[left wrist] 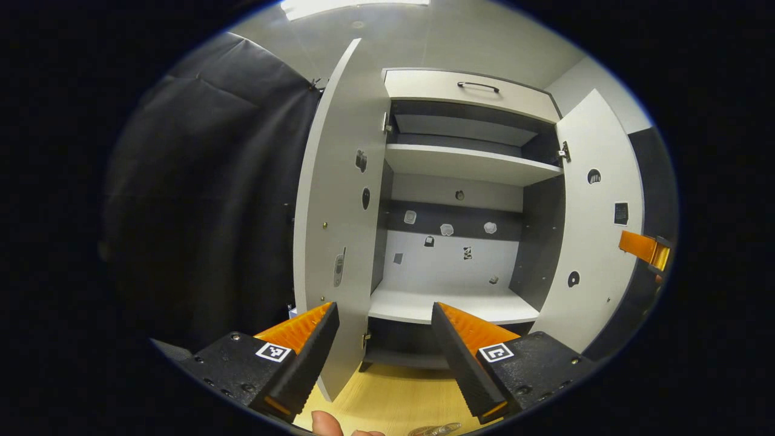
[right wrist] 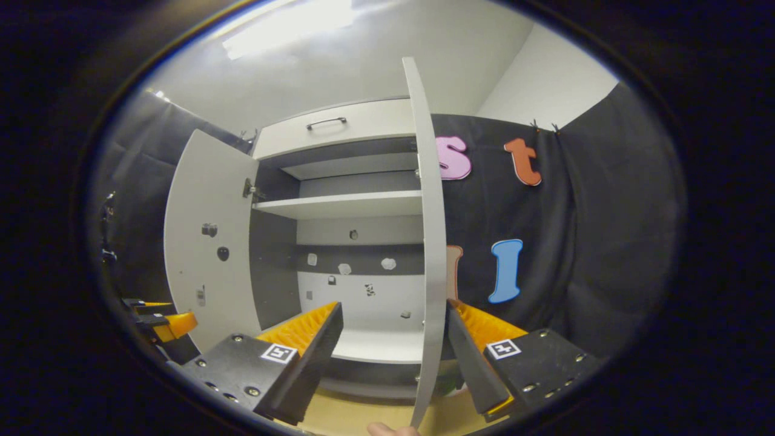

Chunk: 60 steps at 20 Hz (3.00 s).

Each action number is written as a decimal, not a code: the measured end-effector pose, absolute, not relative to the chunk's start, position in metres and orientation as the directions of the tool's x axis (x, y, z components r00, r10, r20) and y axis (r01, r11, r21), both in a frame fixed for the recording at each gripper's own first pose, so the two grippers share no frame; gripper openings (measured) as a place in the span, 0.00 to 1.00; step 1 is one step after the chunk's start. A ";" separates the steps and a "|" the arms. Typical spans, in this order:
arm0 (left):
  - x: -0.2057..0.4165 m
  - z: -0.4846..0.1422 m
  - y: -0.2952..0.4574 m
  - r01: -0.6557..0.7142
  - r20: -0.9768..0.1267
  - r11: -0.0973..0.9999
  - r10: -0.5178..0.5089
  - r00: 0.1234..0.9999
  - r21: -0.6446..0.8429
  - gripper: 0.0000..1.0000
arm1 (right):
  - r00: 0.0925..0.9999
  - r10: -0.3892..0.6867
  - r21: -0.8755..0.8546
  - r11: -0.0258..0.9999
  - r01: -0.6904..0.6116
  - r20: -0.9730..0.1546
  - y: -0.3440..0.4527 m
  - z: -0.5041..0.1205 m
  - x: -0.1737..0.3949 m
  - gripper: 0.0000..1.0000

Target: Grasp the bottle in the cabinet with the left hand and place it on the coaster, then close the right door with the right hand and the left door with the left hand.

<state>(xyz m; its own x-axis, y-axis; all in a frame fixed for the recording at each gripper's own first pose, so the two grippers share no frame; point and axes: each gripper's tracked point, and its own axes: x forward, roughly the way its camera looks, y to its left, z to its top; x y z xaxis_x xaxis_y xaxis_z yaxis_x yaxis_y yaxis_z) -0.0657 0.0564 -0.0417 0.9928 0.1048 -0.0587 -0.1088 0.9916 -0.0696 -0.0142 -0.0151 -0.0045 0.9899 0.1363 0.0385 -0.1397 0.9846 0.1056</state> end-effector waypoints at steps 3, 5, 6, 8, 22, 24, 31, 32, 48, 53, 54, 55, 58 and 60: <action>-0.072 -0.041 0.062 -0.125 -0.060 0.990 0.121 0.991 -0.063 0.97 | 0.982 0.183 0.095 0.978 -0.186 0.041 0.008 -0.005 -0.013 0.94; -0.075 -0.041 0.068 -0.141 -0.060 0.988 0.137 0.989 -0.058 0.97 | 0.977 0.209 0.105 0.971 -0.213 0.045 0.023 -0.004 -0.011 0.94; -0.077 -0.041 0.072 -0.151 -0.059 0.987 0.148 0.987 -0.055 0.97 | 0.974 0.221 0.113 0.968 -0.225 0.046 0.029 -0.004 -0.010 0.98; -0.086 -0.039 0.080 -0.177 -0.061 0.983 0.174 0.983 -0.044 0.96 | 0.970 0.240 0.121 0.962 -0.244 0.047 0.041 -0.005 -0.008 0.93; -0.119 -0.049 0.132 -0.314 -0.079 0.947 0.309 0.948 -0.067 0.96 | 0.901 0.425 0.164 0.886 -0.434 0.089 0.125 0.008 -0.011 0.97; -0.120 -0.050 0.140 -0.329 -0.078 0.942 0.323 0.943 -0.071 0.96 | 0.901 0.426 0.164 0.886 -0.434 0.083 0.129 0.006 -0.011 0.98; -0.117 -0.054 0.168 -0.374 -0.077 0.924 0.368 0.927 -0.081 0.93 | 0.905 0.420 0.163 0.890 -0.425 0.063 0.134 -0.001 -0.007 0.94; -0.116 -0.054 0.174 -0.382 -0.075 0.920 0.377 0.923 -0.082 0.97 | 0.906 0.420 0.160 0.891 -0.424 0.062 0.136 -0.002 -0.007 0.93; -0.073 -0.056 0.238 -0.419 -0.074 0.904 0.414 0.907 -0.088 0.96 | 0.935 0.342 0.173 0.919 -0.353 0.091 0.128 0.007 0.015 0.93; -0.051 -0.066 0.235 -0.383 -0.094 0.919 0.375 0.922 -0.093 0.97 | 0.950 0.300 0.158 0.937 -0.311 0.091 0.116 0.006 0.017 0.93; -0.047 -0.069 0.232 -0.373 -0.101 0.923 0.364 0.926 -0.099 0.96 | 0.952 0.292 0.159 0.940 -0.303 0.089 0.114 0.005 0.018 0.93; -0.042 -0.070 0.229 -0.364 -0.106 0.925 0.354 0.929 -0.105 0.94 | 0.955 0.283 0.159 0.942 -0.294 0.086 0.112 0.004 0.018 0.93; -0.034 -0.073 0.225 -0.351 -0.118 0.930 0.338 0.934 -0.111 0.94 | 0.961 0.264 0.158 0.949 -0.274 0.080 0.106 0.001 0.020 0.93; -0.034 -0.072 0.226 -0.340 -0.098 0.935 0.331 0.938 -0.101 0.93 | 0.963 0.256 0.156 0.951 -0.266 0.078 0.104 0.000 0.023 0.93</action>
<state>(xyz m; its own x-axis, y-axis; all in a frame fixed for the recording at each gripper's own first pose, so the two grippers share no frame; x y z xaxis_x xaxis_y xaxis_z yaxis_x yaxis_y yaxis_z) -0.0336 0.2260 -0.0720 0.9385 0.3313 -0.0977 -0.3405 0.9349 -0.1006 0.0228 0.1040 -0.0002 0.9635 0.2563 0.0780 -0.2657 0.9513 0.1563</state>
